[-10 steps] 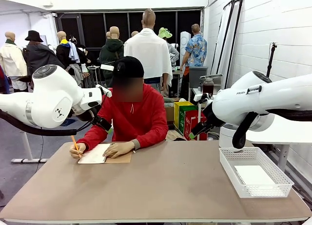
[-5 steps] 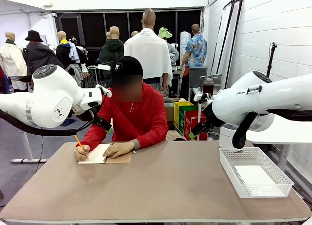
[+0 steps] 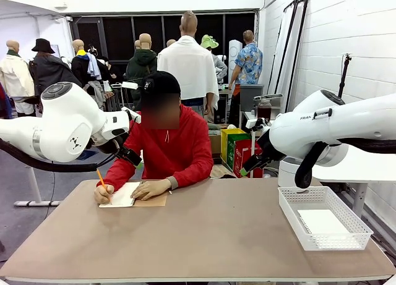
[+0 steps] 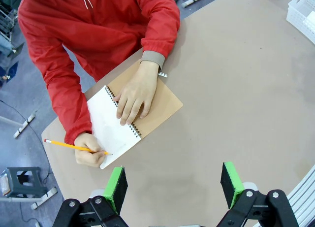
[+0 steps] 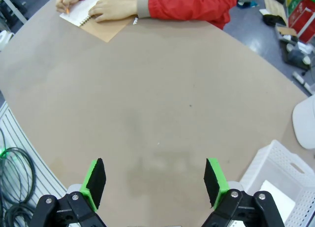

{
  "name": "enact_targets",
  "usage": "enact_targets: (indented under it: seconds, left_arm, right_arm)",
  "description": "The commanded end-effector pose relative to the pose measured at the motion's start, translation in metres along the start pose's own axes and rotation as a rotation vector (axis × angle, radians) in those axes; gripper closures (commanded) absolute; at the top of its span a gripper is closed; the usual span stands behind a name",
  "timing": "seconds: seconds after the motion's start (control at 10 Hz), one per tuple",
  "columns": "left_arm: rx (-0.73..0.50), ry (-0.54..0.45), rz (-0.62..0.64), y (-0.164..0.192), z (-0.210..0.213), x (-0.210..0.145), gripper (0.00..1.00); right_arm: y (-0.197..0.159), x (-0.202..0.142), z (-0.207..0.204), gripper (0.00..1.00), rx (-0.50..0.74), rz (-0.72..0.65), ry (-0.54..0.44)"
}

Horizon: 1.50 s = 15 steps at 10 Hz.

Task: Sort the paper based on its condition.
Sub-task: If a person hands you a paper, place it in the Organizing basket , and if it's crumpled, put it in the Trash can.

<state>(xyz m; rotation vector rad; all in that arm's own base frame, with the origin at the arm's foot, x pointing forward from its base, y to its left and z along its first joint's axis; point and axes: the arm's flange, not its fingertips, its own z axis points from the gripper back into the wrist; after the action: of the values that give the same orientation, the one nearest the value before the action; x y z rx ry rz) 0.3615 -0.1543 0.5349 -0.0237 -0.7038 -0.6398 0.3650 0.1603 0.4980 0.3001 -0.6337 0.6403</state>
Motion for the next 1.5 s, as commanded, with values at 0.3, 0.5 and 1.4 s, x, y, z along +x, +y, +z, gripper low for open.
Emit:
enact_targets:
  seconds: [0.3,0.5,1.4]
  left_arm:
    - [-0.001,0.003,0.002,0.0010,0.0000,-0.0006,0.00]
    - [-0.001,0.003,0.002,0.0010,0.0000,-0.0006,0.00]
    - [-0.001,0.003,0.002,0.0010,0.0000,-0.0006,0.00]
  right_arm:
    - [0.0006,-0.0004,-0.0002,0.00,-0.002,0.004,0.004]
    - [0.0006,-0.0004,-0.0002,0.00,-0.002,0.004,0.004]
    - [0.0006,-0.0004,-0.0002,0.00,-0.002,0.004,0.004]
